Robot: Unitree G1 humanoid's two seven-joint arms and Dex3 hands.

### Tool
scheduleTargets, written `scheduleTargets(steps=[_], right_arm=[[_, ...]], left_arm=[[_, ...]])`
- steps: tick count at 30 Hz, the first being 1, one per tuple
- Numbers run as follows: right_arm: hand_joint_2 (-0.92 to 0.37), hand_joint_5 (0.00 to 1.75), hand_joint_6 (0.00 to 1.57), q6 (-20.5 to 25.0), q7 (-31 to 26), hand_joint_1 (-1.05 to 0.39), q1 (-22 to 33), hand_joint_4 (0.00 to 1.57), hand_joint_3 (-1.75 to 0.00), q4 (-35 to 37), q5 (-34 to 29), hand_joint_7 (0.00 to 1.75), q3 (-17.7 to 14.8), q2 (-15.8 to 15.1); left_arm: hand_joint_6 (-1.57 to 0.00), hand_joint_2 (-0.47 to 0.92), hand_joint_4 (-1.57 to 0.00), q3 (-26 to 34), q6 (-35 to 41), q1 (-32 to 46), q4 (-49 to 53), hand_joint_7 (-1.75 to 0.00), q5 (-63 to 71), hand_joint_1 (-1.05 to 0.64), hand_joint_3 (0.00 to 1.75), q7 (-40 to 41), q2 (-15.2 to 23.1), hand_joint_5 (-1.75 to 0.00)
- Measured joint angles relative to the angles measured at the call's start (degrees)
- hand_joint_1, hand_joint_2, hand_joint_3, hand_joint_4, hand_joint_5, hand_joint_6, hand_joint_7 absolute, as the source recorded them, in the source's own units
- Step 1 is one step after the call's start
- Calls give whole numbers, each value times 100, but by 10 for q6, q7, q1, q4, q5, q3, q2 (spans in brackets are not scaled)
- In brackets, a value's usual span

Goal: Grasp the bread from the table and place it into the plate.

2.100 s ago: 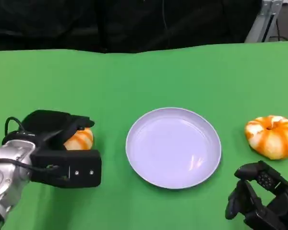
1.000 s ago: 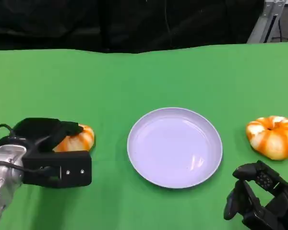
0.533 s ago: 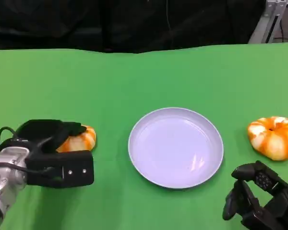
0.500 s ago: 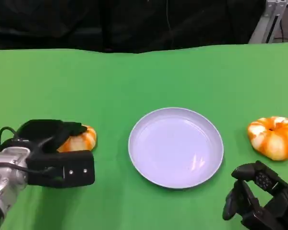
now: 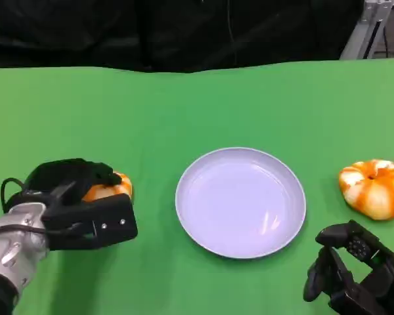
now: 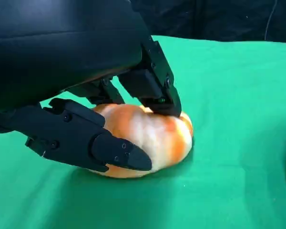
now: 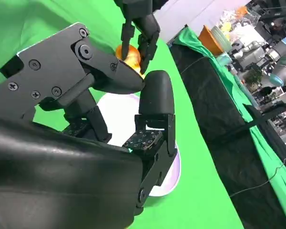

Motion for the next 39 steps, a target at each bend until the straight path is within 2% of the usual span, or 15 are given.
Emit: scheduleTargets(steps=[3, 12, 16, 20, 22, 26, 28, 31, 39], right_arm=[[-54, 175, 81, 0, 1, -14, 0, 84, -112, 0, 1, 144, -1, 0], [-54, 175, 82, 0, 2, -14, 0, 85, -112, 0, 1, 144, -1, 0], [-54, 174, 82, 0, 2, -14, -1, 85, -111, 0, 2, 143, -2, 0], [-53, 175, 82, 0, 2, -15, 0, 85, -110, 0, 2, 143, -3, 0], [-54, 175, 82, 0, 2, -15, -1, 85, -110, 0, 2, 143, -3, -1], [-54, 175, 82, 0, 2, -16, -1, 85, -110, 0, 1, 144, -3, -1], [-54, 175, 82, 0, 2, -15, -1, 85, -110, 0, 1, 144, -3, -2], [-54, 175, 82, 1, 2, -15, -1, 85, -110, 0, 2, 144, -4, -2], [-54, 174, 84, 1, 2, -14, -1, 86, -108, 0, 2, 141, -4, -2]], left_arm=[[-48, 92, -70, -1, 0, 0, 2, -173, 0, -8, 31, 15, -2, -174], [-45, 89, -68, 0, -13, 15, -21, -175, -2, -9, 38, 25, 1, -175], [-46, 87, -68, 4, -18, 23, -48, -175, -2, -9, 36, 26, 5, -175], [-59, 87, -75, 16, -14, 28, -101, -159, -9, -11, 39, 23, 9, -175], [-56, 85, -75, 23, -9, 31, -141, -171, -15, -8, 41, 12, 12, -175], [-61, 79, -79, 39, 0, 42, -221, -174, -25, -7, 58, -12, 14, -175], [-66, 70, -81, 43, 6, 48, -249, -173, -30, -6, 72, -24, 14, -175], [-68, 63, -83, 49, 10, 56, -289, -172, -37, -4, 85, -35, 14, -175], [-66, 58, -83, 58, 10, 69, -369, -174, -42, -5, 92, -50, 9, -175]])
